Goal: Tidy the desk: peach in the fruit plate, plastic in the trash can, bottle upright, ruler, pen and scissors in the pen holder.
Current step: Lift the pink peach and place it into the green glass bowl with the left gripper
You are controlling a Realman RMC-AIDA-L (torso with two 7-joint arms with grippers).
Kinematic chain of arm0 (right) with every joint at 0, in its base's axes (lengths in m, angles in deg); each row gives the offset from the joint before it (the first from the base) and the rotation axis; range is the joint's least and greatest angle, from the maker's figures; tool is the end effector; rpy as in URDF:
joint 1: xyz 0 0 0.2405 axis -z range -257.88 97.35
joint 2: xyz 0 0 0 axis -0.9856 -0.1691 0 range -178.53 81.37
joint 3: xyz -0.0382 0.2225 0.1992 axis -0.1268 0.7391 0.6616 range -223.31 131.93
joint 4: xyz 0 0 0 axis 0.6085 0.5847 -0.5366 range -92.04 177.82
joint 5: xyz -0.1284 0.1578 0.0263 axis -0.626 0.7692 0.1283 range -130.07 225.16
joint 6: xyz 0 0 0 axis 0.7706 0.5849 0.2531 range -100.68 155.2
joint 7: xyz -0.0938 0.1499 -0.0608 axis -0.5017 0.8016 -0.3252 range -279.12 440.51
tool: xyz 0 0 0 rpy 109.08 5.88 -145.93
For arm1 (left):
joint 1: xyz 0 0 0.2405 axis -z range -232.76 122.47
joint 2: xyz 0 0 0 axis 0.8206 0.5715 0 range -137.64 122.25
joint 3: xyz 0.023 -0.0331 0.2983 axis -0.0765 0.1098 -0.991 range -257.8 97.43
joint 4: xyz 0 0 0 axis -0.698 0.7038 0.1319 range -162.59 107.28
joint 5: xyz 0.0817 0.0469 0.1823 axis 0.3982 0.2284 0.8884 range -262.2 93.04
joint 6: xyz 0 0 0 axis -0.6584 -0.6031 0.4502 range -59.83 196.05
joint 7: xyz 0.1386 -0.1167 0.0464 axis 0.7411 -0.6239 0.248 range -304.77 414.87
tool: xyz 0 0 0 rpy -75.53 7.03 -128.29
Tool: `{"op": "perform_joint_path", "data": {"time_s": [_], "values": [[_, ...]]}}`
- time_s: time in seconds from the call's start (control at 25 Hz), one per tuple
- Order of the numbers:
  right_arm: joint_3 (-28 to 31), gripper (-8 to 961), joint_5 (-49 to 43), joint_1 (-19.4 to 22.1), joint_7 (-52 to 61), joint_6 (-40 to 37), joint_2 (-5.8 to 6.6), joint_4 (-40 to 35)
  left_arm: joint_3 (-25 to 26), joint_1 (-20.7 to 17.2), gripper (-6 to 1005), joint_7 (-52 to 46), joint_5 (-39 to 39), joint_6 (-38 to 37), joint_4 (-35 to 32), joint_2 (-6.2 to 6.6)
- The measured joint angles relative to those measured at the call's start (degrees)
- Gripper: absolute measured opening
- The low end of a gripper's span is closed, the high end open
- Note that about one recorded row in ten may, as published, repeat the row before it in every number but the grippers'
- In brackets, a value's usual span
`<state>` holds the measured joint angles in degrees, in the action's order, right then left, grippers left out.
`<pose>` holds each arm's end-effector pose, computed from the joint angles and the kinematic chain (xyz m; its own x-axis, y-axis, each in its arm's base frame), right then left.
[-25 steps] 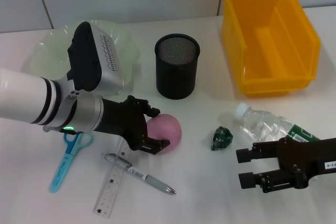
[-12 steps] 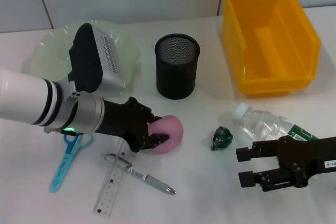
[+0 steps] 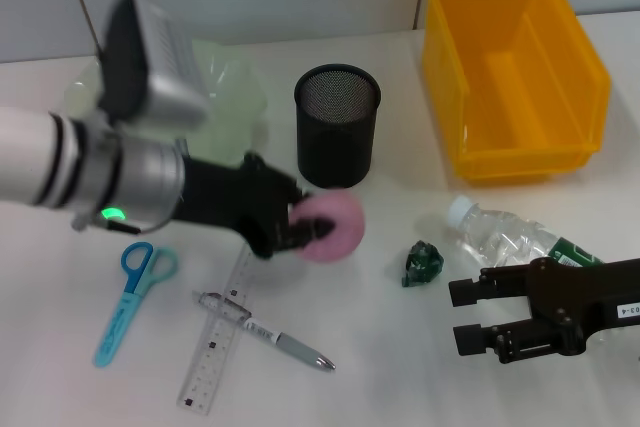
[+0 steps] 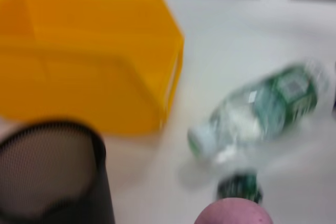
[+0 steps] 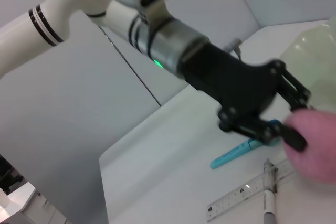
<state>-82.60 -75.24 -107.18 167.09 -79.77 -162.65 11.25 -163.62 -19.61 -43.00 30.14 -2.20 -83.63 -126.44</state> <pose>0.3034 0.2864 -0.0403 0.6957 -0.5831 -0.4195 -0.5518 -0.8077 0.2076 -0.1961 0.3836 -0.1270 0.9920 0.1048 0.0702 0.1142 -0.9825 -0.1472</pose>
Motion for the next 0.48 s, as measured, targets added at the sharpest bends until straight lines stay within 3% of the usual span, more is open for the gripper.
{"op": "perform_joint_path", "data": {"time_s": [0.08,0.12,0.16,0.2,0.24,0.28,0.44,0.48], "values": [[0.0,759,0.0,0.0,0.0,0.1,0.00,0.0,0.0,0.0,320,0.0,0.0,0.0,0.0,0.00],[0.0,759,0.0,0.0,0.0,0.1,0.00,0.0,6.5,-0.2,314,-0.2,-3.0,-5.8,-2.9,0.23],[0.0,759,0.0,0.0,0.0,0.1,0.00,0.0,6.5,-0.2,303,-0.2,-3.0,-5.8,-2.9,0.23],[0.0,759,0.0,0.0,0.0,0.2,0.00,0.0,9.7,-0.6,293,-0.2,-3.4,-7.7,-4.6,0.26],[0.0,759,0.0,0.0,0.0,0.2,0.00,0.0,9.7,-0.6,283,-0.2,-3.4,-7.7,-4.6,0.26],[0.0,759,0.0,0.0,0.0,0.2,0.00,0.0,13.3,-1.8,272,0.2,-2.9,-7.5,-7.0,0.39],[0.0,759,0.0,0.1,0.0,0.2,0.00,0.0,16.0,-2.2,275,0.7,-2.0,-5.7,-7.7,0.55],[0.0,759,0.0,0.1,0.0,0.2,0.00,0.0,19.1,-2.4,276,1.5,-0.7,-3.3,-7.8,0.63]]}}
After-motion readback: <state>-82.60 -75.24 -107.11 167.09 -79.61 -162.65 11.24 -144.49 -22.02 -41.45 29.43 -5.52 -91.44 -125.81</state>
